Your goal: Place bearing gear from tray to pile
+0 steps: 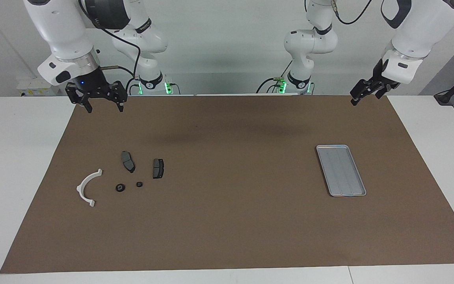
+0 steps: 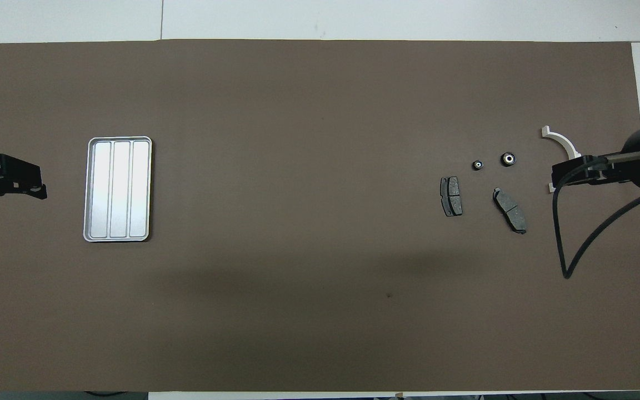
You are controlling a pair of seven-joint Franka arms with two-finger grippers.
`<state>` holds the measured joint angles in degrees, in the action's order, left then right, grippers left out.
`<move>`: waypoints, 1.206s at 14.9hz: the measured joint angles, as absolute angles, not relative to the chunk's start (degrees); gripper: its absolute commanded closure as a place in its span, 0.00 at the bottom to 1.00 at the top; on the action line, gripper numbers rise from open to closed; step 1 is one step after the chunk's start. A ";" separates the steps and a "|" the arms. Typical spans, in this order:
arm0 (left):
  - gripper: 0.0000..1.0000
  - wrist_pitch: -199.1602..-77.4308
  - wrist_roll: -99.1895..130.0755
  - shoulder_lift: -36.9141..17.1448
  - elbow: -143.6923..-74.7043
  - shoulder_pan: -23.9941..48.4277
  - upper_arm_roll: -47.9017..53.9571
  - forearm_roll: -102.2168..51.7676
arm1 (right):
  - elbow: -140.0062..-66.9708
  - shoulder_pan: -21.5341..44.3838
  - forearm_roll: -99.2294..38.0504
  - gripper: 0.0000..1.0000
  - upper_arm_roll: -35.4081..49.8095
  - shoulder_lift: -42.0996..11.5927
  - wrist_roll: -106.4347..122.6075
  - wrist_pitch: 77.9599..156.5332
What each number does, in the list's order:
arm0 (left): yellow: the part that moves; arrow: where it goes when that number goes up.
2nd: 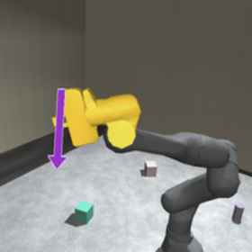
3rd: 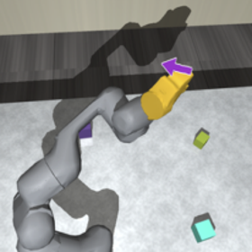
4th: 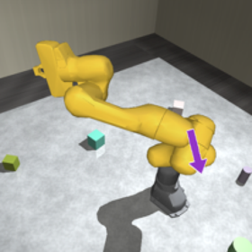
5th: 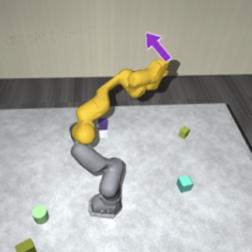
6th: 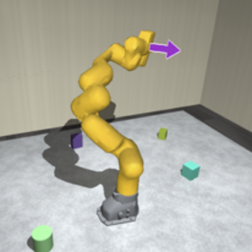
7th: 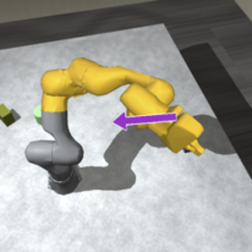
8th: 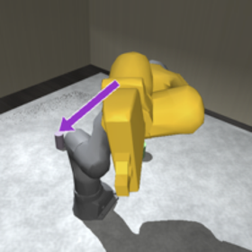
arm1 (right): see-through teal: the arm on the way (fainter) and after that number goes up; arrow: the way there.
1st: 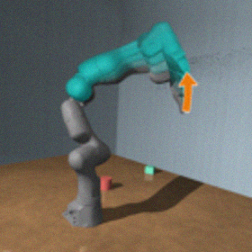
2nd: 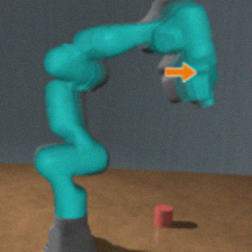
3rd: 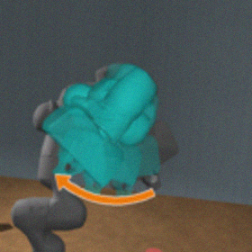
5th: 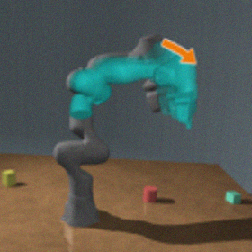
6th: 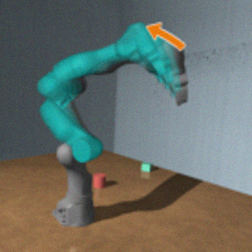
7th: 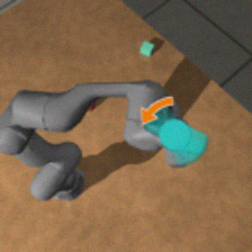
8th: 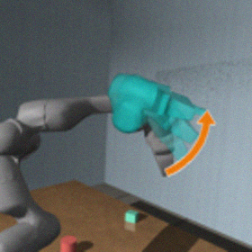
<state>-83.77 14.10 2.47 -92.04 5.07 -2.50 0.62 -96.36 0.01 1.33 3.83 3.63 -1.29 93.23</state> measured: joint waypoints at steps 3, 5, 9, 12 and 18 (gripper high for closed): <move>0.00 -83.77 14.10 2.47 -92.04 5.07 -2.50 0.62 | -96.30 0.36 1.35 0.00 3.83 3.64 -0.94 94.46; 0.00 -83.77 14.10 2.47 -92.04 5.07 -2.50 0.62 | -95.83 0.27 1.35 0.00 3.58 3.64 -0.87 94.78; 0.00 -83.77 14.10 2.47 -92.04 5.07 -2.50 0.62 | -94.53 -0.13 1.41 0.00 3.14 3.66 -0.37 94.81; 0.00 -83.77 14.10 2.47 -92.04 5.07 -2.50 0.62 | -94.47 -0.39 1.46 0.00 1.95 3.66 0.46 94.80; 0.00 -83.77 14.10 2.47 -92.04 5.07 -2.50 0.62 | -93.95 -0.42 1.46 0.00 0.32 3.70 0.94 89.84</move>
<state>-83.77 14.10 2.47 -92.04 5.07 -2.50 0.62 -93.95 -0.42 1.46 0.32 3.70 0.94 89.84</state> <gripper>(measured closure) 0.000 0.000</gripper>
